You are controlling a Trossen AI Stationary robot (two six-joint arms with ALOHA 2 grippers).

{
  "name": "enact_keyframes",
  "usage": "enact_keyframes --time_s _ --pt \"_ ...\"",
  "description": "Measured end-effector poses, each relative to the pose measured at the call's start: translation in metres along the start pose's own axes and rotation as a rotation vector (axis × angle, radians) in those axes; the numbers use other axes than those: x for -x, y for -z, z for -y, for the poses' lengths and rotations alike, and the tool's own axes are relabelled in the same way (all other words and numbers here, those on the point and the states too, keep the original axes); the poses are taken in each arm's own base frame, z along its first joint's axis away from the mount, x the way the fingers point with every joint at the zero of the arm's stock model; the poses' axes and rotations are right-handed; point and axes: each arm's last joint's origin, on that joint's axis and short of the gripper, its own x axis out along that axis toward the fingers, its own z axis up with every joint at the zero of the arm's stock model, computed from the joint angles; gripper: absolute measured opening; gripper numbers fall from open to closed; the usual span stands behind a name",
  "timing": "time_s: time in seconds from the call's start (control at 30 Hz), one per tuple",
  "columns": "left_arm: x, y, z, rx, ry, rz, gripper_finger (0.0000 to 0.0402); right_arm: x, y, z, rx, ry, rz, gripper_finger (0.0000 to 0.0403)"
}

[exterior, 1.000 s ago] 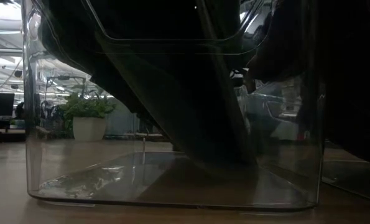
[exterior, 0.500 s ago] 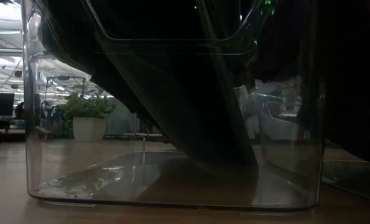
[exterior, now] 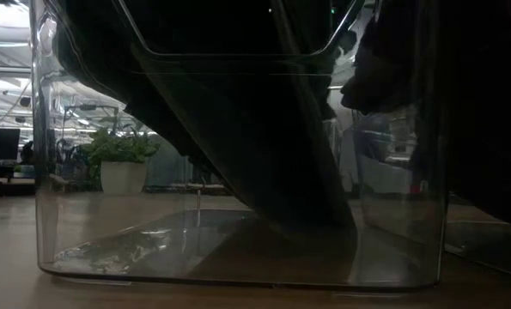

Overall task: Pick & Place hat
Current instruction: Put the gray cap into the left transparent bin

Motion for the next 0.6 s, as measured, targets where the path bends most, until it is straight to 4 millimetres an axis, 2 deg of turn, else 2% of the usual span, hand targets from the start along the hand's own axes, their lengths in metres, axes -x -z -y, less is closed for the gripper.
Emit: enact_keyframes --time_s 0.3,0.6 --pt "0.000 0.000 0.000 0.000 0.000 0.000 0.0043 0.037 -0.017 0.017 -0.067 0.057 0.112 0.0000" --pt "-0.003 0.000 0.000 -0.023 0.003 -0.009 0.0043 0.059 -0.026 0.027 -0.164 0.110 0.190 0.0000"
